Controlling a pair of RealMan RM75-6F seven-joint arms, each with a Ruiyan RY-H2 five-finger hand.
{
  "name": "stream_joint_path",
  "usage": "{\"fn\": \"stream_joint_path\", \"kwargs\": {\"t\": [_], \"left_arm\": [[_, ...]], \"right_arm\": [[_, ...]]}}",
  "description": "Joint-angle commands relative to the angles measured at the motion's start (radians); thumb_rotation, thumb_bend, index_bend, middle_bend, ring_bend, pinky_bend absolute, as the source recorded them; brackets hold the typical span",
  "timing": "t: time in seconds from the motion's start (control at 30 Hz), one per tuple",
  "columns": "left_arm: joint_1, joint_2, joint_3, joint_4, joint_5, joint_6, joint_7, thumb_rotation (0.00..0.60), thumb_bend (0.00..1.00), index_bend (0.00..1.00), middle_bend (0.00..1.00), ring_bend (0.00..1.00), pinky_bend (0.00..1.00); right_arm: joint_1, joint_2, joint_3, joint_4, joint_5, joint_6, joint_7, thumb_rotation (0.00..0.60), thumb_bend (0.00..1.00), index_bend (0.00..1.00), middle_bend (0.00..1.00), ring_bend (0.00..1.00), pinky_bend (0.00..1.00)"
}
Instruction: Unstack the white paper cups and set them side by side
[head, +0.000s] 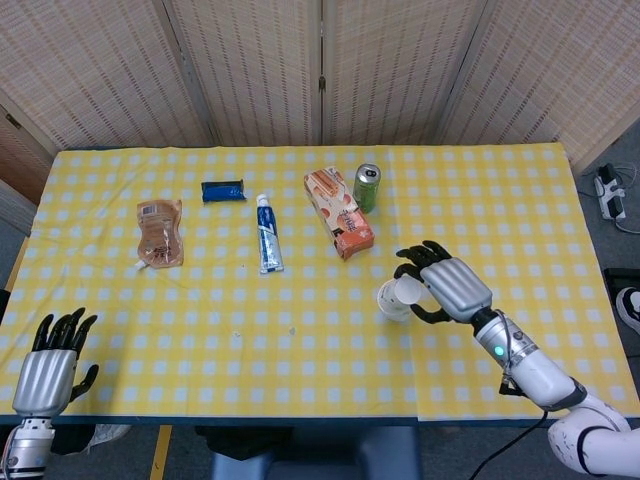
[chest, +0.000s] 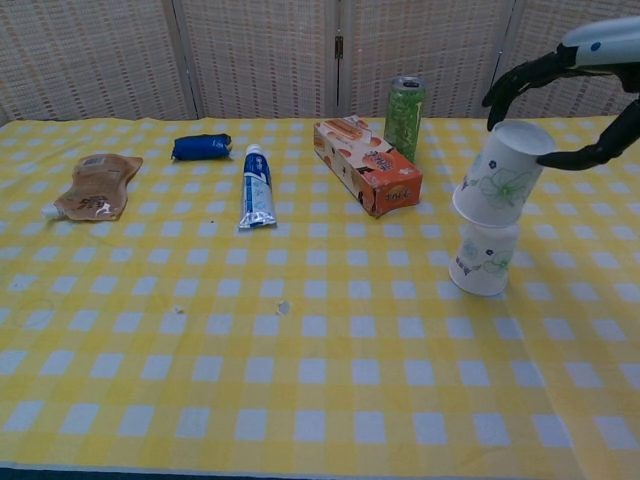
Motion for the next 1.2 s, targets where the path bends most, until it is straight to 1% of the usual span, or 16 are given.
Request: {"fn": "stream_joint_path", "kwargs": {"t": [0.03, 0.23, 0.4, 0.6, 0.83, 1.2], "left_arm": [[0.002, 0.000, 0.001, 0.002, 0.000, 0.000, -0.002, 0.600, 0.38, 0.17, 0.11, 0.12, 0.00], [0.008, -0.001, 0.003, 0.013, -0.005, 0.002, -0.015, 0.600, 0.38, 0.17, 0.11, 0.12, 0.00], [0.013, -0.002, 0.005, 0.023, -0.009, 0.002, -0.025, 0.600, 0.38, 0.17, 0.11, 0.12, 0.00], [0.017, -0.005, 0.007, 0.033, -0.013, 0.000, -0.033, 0.600, 0.38, 0.17, 0.11, 0.12, 0.00], [0.017, -0.009, 0.007, 0.042, -0.012, -0.003, -0.041, 0.600, 0.38, 0.17, 0.11, 0.12, 0.00], [0.015, -0.019, 0.008, 0.061, -0.013, -0.012, -0.055, 0.600, 0.38, 0.17, 0.11, 0.12, 0.00]], "right_arm": [[0.032, -0.038, 0.012, 0.014, 0.036, -0.026, -0.033, 0.600, 0.43, 0.40, 0.16, 0.10, 0.05], [0.102, -0.150, 0.013, 0.079, 0.139, -0.070, -0.126, 0.600, 0.43, 0.40, 0.16, 0.10, 0.05], [0.149, -0.233, 0.010, 0.139, 0.215, -0.090, -0.174, 0.600, 0.43, 0.40, 0.16, 0.10, 0.05], [0.182, -0.291, -0.003, 0.183, 0.270, -0.095, -0.214, 0.600, 0.43, 0.40, 0.16, 0.10, 0.05], [0.204, -0.323, -0.020, 0.207, 0.306, -0.095, -0.245, 0.600, 0.43, 0.40, 0.16, 0.10, 0.05], [0.210, -0.334, -0.044, 0.231, 0.338, -0.089, -0.252, 0.600, 0.43, 0.40, 0.16, 0.10, 0.05]]}}
